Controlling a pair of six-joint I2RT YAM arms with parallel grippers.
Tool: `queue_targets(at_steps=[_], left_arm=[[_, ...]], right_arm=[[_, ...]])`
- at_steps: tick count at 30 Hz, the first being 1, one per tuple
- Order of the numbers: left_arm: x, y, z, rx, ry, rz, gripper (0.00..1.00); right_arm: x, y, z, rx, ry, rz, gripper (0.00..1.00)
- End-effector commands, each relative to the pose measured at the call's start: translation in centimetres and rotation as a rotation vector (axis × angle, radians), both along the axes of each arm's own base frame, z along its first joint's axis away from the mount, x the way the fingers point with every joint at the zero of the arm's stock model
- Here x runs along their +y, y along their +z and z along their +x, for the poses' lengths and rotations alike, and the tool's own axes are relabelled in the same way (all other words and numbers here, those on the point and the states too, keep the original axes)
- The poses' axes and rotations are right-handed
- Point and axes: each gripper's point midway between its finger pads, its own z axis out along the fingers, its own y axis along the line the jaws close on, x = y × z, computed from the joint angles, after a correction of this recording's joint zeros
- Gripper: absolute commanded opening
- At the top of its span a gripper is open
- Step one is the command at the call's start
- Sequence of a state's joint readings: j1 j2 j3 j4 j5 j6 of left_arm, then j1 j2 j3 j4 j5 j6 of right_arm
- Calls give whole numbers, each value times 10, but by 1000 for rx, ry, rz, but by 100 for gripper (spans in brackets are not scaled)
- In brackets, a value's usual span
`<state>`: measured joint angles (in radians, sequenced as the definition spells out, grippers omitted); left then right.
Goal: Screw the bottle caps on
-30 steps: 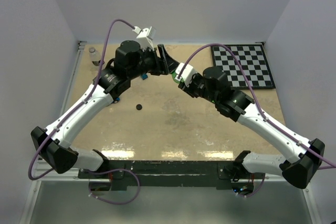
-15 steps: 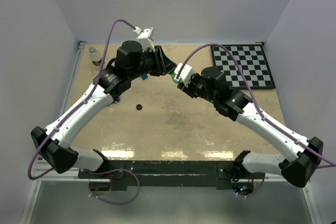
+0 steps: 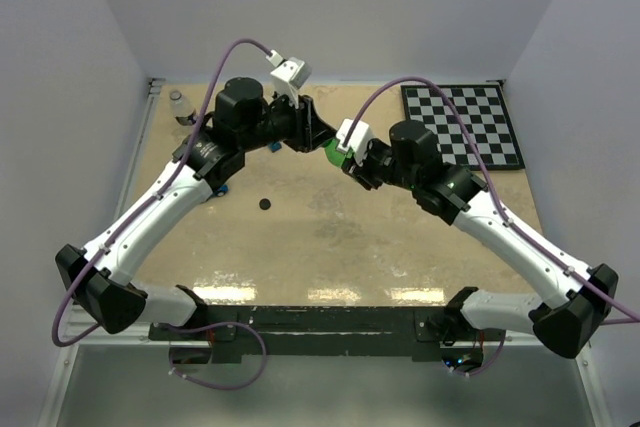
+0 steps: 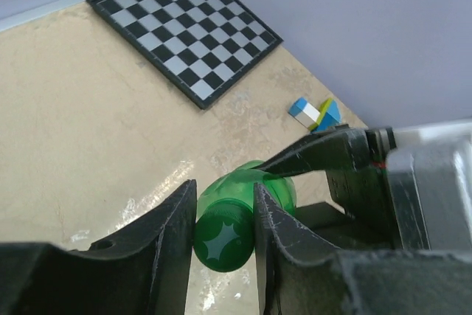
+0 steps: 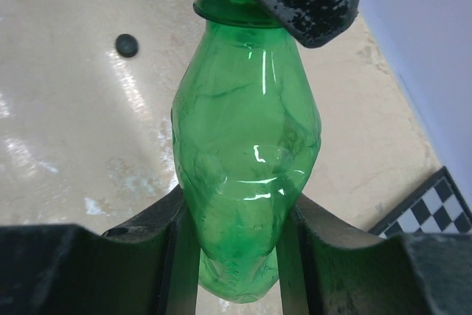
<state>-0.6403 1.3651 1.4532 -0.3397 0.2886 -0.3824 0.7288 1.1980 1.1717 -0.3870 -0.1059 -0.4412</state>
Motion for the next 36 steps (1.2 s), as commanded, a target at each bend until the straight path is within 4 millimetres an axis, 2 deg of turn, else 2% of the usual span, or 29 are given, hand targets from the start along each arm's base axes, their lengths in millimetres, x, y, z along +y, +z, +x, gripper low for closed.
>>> queue_targets(at_steps=[1, 7, 13, 17, 19, 20, 24, 28, 29, 32, 36], left_arm=[[-16, 17, -37, -218, -344, -8, 0], [-18, 23, -74, -476, -670, -47, 0], [-14, 3, -105, -724, -912, -24, 0], [-11, -15, -111, -759, -1004, 13, 0], [-12, -14, -107, -753, -998, 34, 1], [-12, -14, -104, -754, -983, 47, 7], [-11, 6, -90, -771, -871, 55, 51], [-4, 35, -72, -745, -665, 0, 80], [-2, 46, -65, -742, -590, -18, 84], [11, 61, -41, -623, -334, -97, 92], [31, 77, -25, -469, -94, -207, 93]], right_arm=[[31, 49, -31, 19, 259, 154, 0], [32, 70, -51, 67, 414, 227, 0], [36, 77, -66, 103, 508, 248, 0], [35, 71, -66, 121, 512, 233, 0], [34, 67, -64, 125, 501, 222, 0], [34, 65, -62, 122, 489, 215, 0], [27, 57, -47, 99, 406, 175, 0], [14, 48, -23, 53, 264, 127, 0], [11, 46, -18, 43, 233, 121, 0], [0, 42, -3, 12, 126, 107, 0], [-15, 39, 15, -38, -11, 94, 0]])
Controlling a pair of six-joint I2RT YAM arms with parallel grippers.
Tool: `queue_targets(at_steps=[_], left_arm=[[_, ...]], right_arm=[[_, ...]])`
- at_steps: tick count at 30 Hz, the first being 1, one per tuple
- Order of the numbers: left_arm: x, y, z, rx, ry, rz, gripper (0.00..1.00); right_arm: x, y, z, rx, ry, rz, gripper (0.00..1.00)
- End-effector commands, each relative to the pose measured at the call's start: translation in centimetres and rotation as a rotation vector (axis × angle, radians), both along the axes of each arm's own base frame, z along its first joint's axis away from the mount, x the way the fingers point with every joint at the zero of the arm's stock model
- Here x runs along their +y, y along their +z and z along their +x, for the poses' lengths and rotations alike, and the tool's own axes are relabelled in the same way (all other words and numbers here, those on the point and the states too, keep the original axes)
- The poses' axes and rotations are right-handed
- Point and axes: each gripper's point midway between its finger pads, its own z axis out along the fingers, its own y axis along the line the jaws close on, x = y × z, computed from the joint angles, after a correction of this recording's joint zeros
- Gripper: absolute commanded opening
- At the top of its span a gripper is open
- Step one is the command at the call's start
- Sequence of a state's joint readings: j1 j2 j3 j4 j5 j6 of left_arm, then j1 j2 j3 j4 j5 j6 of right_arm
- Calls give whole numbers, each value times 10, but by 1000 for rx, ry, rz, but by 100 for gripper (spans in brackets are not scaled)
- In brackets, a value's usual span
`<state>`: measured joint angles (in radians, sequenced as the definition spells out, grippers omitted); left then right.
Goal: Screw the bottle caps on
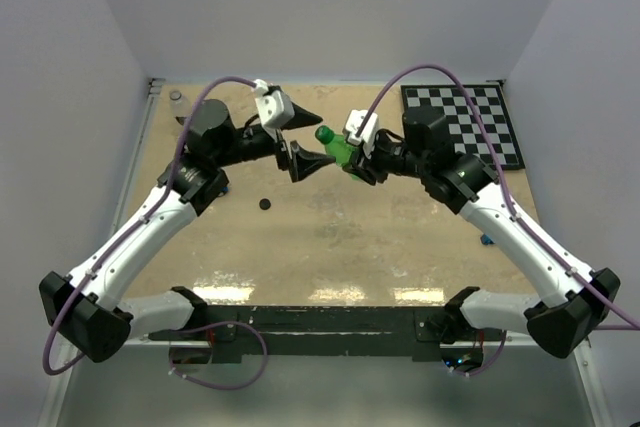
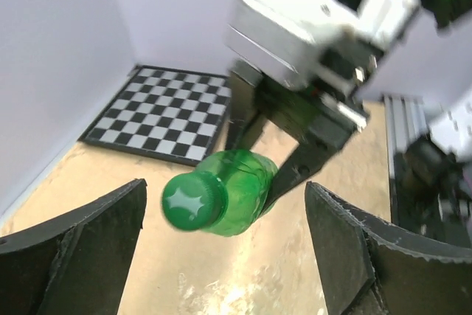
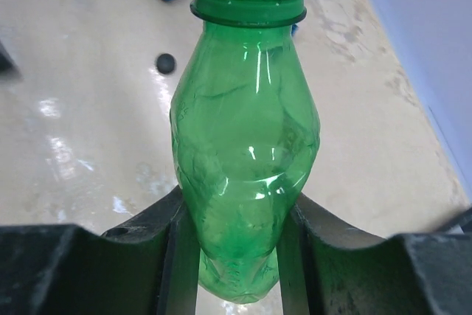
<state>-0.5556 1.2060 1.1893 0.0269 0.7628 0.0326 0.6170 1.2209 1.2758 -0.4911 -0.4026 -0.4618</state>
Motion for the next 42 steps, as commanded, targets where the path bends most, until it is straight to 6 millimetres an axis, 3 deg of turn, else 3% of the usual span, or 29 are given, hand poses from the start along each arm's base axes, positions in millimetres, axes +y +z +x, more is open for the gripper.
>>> queue_targets(at_steps=[1, 7, 10, 14, 20, 31, 32, 42], left_arm=[[31, 57, 31, 188, 328, -288, 92], [41, 38, 60, 454, 516, -393, 87], [33, 22, 70, 589, 552, -387, 84], [24, 17, 76, 665, 552, -398, 82], [16, 25, 79, 702, 530, -429, 72], [4, 6, 84, 742, 546, -396, 68], [4, -3, 85, 763, 560, -369, 68], [-6, -3, 85, 757, 513, -349, 41]], right_arm=[[-20, 19, 30, -127, -207, 24, 0], [-25, 12, 43, -161, -306, -9, 0], [-25, 10, 48, -177, -342, -31, 0], [-28, 8, 51, -189, -375, -55, 0], [-26, 1, 50, -195, -382, -92, 0], [-25, 1, 52, -208, -388, -114, 0], [-25, 0, 52, -206, -389, -114, 0], [-25, -2, 50, -201, -389, -119, 0]])
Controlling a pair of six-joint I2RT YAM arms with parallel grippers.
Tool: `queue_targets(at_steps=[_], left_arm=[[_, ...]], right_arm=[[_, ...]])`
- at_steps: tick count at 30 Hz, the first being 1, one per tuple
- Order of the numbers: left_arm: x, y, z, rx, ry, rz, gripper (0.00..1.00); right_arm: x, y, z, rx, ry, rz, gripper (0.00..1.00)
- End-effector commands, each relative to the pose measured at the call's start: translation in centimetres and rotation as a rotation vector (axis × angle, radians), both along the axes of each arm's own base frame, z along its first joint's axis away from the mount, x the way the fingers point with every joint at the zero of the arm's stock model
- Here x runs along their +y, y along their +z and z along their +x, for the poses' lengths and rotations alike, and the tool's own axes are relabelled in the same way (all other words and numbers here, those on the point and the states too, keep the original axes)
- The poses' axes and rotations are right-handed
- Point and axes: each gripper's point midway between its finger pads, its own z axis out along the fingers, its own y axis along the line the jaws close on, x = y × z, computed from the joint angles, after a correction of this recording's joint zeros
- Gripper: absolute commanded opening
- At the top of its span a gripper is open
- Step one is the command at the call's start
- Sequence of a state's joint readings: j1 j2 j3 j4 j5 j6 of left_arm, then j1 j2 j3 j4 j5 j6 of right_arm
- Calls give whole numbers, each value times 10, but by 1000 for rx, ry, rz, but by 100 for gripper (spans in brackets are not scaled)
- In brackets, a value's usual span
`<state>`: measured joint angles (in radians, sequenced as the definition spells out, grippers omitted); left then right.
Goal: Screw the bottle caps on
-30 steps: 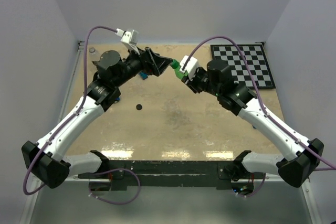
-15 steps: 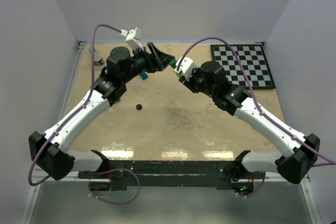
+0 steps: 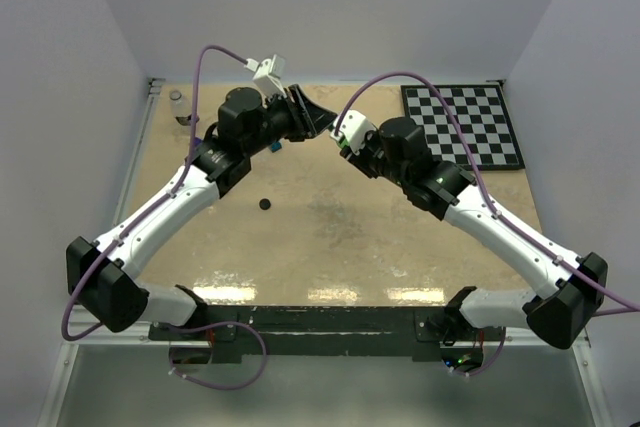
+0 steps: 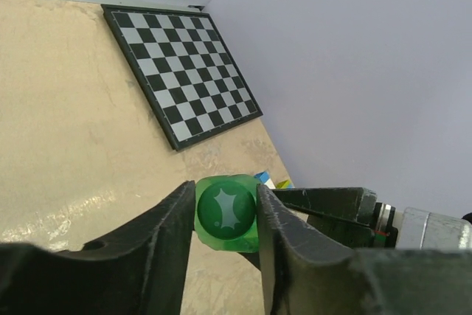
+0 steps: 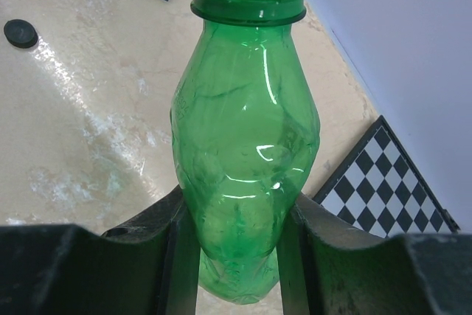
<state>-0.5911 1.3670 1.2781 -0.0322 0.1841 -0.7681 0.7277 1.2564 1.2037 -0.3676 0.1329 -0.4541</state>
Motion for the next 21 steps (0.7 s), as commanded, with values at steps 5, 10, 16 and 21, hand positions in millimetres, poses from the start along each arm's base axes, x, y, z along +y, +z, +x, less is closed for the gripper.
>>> queue_targets(at_steps=[5, 10, 16, 21], left_arm=[[-9, 19, -7, -38, -66, -17, 14], [-11, 19, -15, -112, -139, 46, 0], [-12, 19, -37, -271, -412, 107, 0], [-4, 33, -66, -518, -694, 78, 0]], right_arm=[[7, 23, 2, -54, 14, 57, 0], [23, 33, -12, -28, 114, 112, 0], [36, 48, -34, 22, 279, 152, 0], [48, 63, -59, 57, 440, 210, 0]])
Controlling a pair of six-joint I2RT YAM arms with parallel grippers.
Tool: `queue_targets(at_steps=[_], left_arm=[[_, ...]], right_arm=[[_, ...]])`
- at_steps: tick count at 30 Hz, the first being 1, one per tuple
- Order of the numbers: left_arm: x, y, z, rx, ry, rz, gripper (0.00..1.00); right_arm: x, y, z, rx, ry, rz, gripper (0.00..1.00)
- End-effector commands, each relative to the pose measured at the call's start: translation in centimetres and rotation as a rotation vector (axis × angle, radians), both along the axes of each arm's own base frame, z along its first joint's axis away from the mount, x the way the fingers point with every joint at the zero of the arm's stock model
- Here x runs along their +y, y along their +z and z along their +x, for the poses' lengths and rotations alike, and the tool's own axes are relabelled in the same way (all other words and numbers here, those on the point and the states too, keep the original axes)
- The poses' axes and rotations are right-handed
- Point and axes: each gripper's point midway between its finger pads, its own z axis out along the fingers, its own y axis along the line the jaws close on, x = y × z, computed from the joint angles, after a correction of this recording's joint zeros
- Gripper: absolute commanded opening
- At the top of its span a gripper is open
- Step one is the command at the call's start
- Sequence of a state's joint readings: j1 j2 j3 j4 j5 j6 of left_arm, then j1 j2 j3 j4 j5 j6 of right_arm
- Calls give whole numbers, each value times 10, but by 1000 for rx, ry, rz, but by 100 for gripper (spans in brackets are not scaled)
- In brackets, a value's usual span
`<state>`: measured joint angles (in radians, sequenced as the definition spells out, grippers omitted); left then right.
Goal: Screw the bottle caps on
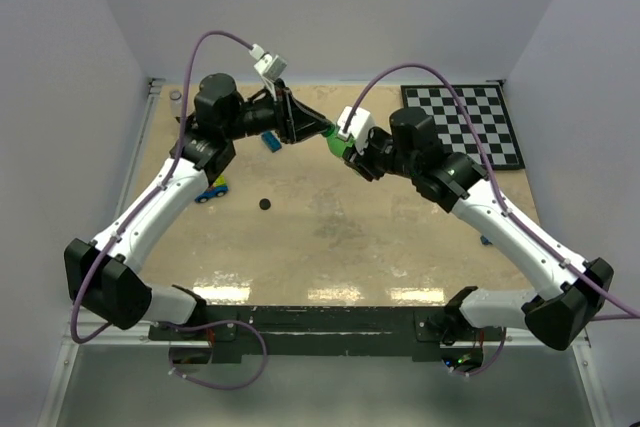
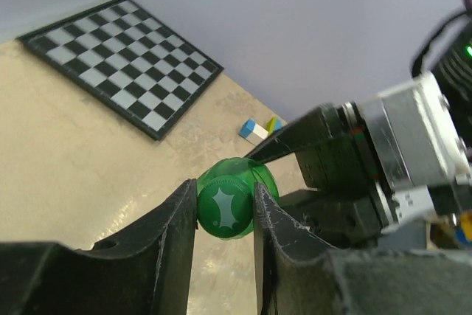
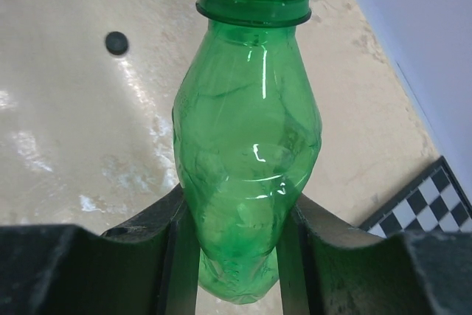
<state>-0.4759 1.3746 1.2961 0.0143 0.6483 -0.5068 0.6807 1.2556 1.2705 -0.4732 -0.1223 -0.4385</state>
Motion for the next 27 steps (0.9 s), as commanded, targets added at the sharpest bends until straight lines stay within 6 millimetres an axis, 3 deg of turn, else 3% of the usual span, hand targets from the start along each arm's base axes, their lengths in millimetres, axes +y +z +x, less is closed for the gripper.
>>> queue_targets(at_steps=[1, 6, 9, 13, 15, 18, 20, 22, 25, 27], left_arm=[[-6, 19, -48, -345, -402, -1, 0], [2, 17, -86, -641, -616, 10, 0], [7, 9, -98, -777, -681, 36, 0], [11, -13, -98, -804, -716, 110, 0], [12, -14, -91, -816, -701, 158, 0], [13, -13, -86, -820, -678, 204, 22], [14, -9, -84, -802, -646, 205, 53], [14, -1, -78, -720, -557, 188, 76], [19, 38, -54, -700, -269, 120, 92], [27, 51, -43, -598, -121, 62, 93]], right_arm=[[33, 59, -41, -41, 280, 168, 0], [40, 71, -58, -15, 375, 213, 0], [43, 74, -67, -1, 418, 228, 0], [44, 74, -73, 15, 445, 239, 0], [44, 72, -72, 22, 436, 236, 0], [40, 62, -65, 27, 392, 214, 0], [36, 56, -57, 15, 345, 196, 0], [30, 51, -47, 3, 286, 171, 0], [19, 42, -31, -23, 185, 132, 0], [13, 36, -23, -37, 135, 115, 0]])
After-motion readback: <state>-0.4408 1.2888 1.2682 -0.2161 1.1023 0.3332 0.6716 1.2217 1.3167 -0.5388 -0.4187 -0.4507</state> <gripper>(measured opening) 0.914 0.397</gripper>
